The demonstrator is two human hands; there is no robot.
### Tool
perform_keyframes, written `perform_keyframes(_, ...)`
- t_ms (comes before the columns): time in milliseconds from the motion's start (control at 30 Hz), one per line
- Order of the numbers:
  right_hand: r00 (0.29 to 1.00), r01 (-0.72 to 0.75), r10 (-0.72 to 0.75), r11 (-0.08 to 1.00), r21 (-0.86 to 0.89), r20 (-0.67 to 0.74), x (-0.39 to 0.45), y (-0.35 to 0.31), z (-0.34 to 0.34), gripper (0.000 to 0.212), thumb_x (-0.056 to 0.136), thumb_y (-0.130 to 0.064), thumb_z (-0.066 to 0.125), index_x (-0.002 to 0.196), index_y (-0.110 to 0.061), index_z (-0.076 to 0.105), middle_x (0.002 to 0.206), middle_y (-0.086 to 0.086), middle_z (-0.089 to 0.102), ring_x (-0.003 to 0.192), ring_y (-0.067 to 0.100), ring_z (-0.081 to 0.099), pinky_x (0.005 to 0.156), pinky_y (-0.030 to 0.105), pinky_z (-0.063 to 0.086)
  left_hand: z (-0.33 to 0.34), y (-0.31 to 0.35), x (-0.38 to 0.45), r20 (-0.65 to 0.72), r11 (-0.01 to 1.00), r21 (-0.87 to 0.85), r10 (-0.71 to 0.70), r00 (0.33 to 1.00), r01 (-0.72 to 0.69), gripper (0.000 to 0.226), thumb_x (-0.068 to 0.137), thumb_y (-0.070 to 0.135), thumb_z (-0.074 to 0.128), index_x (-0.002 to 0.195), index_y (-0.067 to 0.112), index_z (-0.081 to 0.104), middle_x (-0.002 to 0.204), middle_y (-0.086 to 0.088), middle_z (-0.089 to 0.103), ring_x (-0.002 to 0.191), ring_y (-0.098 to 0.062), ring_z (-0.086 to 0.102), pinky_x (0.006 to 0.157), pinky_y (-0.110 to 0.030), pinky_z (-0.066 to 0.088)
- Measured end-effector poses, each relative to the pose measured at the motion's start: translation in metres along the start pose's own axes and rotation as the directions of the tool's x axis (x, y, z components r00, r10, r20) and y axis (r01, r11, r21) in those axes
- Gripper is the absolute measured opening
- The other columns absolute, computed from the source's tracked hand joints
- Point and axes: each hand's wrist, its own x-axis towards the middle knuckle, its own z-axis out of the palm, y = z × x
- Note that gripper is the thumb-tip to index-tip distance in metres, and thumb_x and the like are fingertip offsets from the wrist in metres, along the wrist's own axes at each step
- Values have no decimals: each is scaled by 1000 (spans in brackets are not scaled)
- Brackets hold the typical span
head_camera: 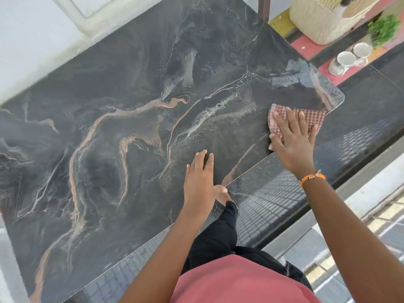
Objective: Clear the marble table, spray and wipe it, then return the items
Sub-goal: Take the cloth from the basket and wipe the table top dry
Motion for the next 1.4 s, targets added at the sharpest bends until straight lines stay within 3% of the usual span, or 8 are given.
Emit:
perform_keyframes(100, 973, 197, -184, 976, -88, 137, -26, -45, 23, 59, 88, -43, 32, 146, -34, 27, 159, -4, 15, 147, 25, 7, 116, 51, -4, 0, 0, 0, -9, 1000, 29, 10, 1000, -10, 95, 73, 44, 73, 148, 17, 21, 156, 0, 14, 143, -18, 15, 118, -40, 17)
perform_keyframes(233, 839, 519, -468, 842, -148, 279, -8, -91, 46, 54, 94, -45, 34, 146, -35, 26, 159, -4, 17, 148, 25, 9, 116, 50, -2, 0, 2, 0, -79, 996, 88, 24, 997, -17, 95, 72, 55, 68, 146, 14, 24, 152, -2, 22, 143, -17, 17, 117, -42, 6)
perform_keyframes(300, 792, 589, -526, 792, -161, 308, 21, -98, 47, 54, 95, -45, 36, 147, -37, 23, 159, -7, 16, 148, 22, 8, 116, 51, -3, -2, 8, 3, -94, 995, 98, 13, 995, -4, 101, 72, 63, 62, 147, 11, 18, 151, -5, 21, 143, -19, 13, 117, -44, 4)
perform_keyframes(433, 855, 505, -455, 840, -201, 247, 82, -82, 30, 54, 94, -42, 37, 146, -39, 23, 159, -9, 16, 147, 21, 12, 116, 53, 0, -7, 28, 26, -48, 989, 129, 86, 995, -79, 110, 72, 70, 53, 149, 9, 3, 157, -9, 5, 146, -23, -1, 117, -44, -2)
perform_keyframes(633, 982, 177, -159, 962, -208, 101, 153, -18, -13, 53, 95, -41, 36, 146, -39, 23, 159, -8, 14, 148, 21, 8, 117, 53, 2, -12, 64, 64, 74, 954, 175, 234, 969, -244, 113, 73, 65, 57, 148, 8, -4, 158, -11, -7, 145, -26, -10, 117, -45, -4)
perform_keyframes(933, 988, -153, 149, 979, -133, -37, 102, 35, -32, 55, 94, -42, 36, 147, -38, 21, 160, -5, 12, 148, 26, 6, 116, 56, 3, -9, 71, 76, 124, 945, 184, 249, 960, -269, 107, 77, 61, 58, 149, 11, -2, 158, -10, -9, 146, -25, -9, 115, -48, -5)
perform_keyframes(1133, 994, 65, -46, 978, -198, 98, 19, -6, 3, 59, 90, -51, 24, 147, -40, 16, 160, -4, 11, 147, 26, 6, 115, 52, -2, -11, 83, 78, 118, 937, 260, 209, 971, -233, 107, 76, 56, 64, 148, 5, 4, 157, -17, -4, 146, -30, -3, 112, -51, -12)
perform_keyframes(1400, 918, 389, -349, 886, -253, 187, 117, -40, 7, 57, 91, -46, 36, 146, -40, 23, 158, -3, 20, 146, 27, 16, 114, 56, 9, -11, 95, 80, 132, 945, 277, 141, 981, -173, 115, 74, 54, 66, 147, 3, -6, 157, -17, -7, 145, -30, -8, 110, -50, -14)
